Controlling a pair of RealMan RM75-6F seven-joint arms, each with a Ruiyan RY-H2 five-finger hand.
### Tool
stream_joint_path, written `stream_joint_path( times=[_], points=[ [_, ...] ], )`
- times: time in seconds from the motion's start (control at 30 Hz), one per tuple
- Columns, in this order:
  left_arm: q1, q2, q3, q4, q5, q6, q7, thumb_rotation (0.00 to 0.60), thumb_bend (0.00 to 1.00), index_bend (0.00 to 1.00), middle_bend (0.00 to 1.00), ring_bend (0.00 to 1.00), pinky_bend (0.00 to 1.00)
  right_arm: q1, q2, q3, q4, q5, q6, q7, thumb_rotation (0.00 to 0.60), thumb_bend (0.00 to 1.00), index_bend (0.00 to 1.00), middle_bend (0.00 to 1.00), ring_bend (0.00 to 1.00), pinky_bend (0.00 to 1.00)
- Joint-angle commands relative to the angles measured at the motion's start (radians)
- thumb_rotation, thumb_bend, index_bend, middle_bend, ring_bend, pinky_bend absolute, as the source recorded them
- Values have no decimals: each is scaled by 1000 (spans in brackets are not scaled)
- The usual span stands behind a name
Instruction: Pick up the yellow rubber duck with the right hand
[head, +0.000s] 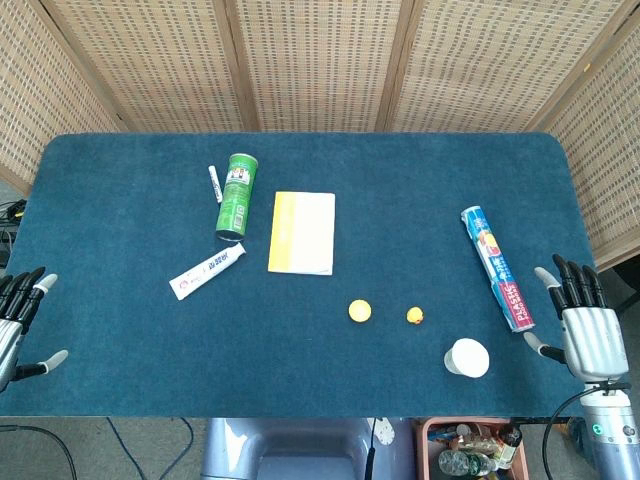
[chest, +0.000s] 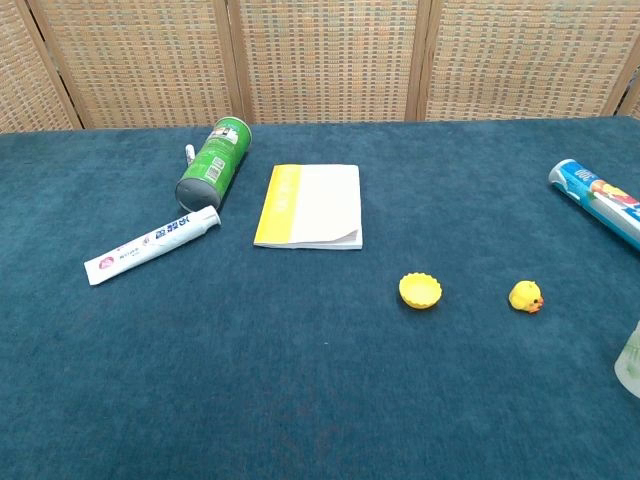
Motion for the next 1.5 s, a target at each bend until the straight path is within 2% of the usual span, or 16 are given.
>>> stream_joint_path(
  times=[0.03,0.23,0.33,0.47,0.67,0.73,0.8,0.97,1.3,1.5],
  points=[
    [-1,-1,-1,0,-2,-3,3,600,0,0,0,0,0,-3,7,8,-7,8,-18,-11,600,0,0,0,0,0],
    [-3,-4,-4,-4,-13,-11,15,600,0,0,0,0,0,7,9,12,-9,-6,-49,4,600,0,0,0,0,0],
    [-10,-9,-8,-7,-25,-26,30,600,0,0,0,0,0,74,29,13,-10,-40,-153,11,600,0,0,0,0,0],
    [-16,-15,-17,-11,-49,-41,49,600,0,0,0,0,0,175,75,35,-75,-36,-318,27,600,0,15,0,0,0],
    [-26,-17,-28,-20,-75,-61,67,600,0,0,0,0,0,328,99,82,-139,41,-577,83,600,1,206,0,0,0],
    [-30,-18,-30,-21,-84,-71,72,600,0,0,0,0,0,381,72,96,-119,77,-657,76,600,16,284,0,0,0],
    [-35,-18,-34,-21,-98,-84,74,600,0,0,0,0,0,423,24,101,-76,112,-709,39,600,41,313,0,0,0],
    [-46,-16,-39,-20,-122,-112,75,600,0,0,0,0,0,474,-80,87,1,183,-772,-39,600,161,330,0,0,0],
    [-49,-10,-37,-20,-127,-122,66,600,0,0,0,0,0,504,-206,43,123,250,-793,-142,600,207,356,0,0,0],
    [-50,-8,-37,-20,-130,-124,64,600,0,0,0,0,0,508,-227,29,151,275,-798,-164,600,207,362,0,0,0]
  ],
)
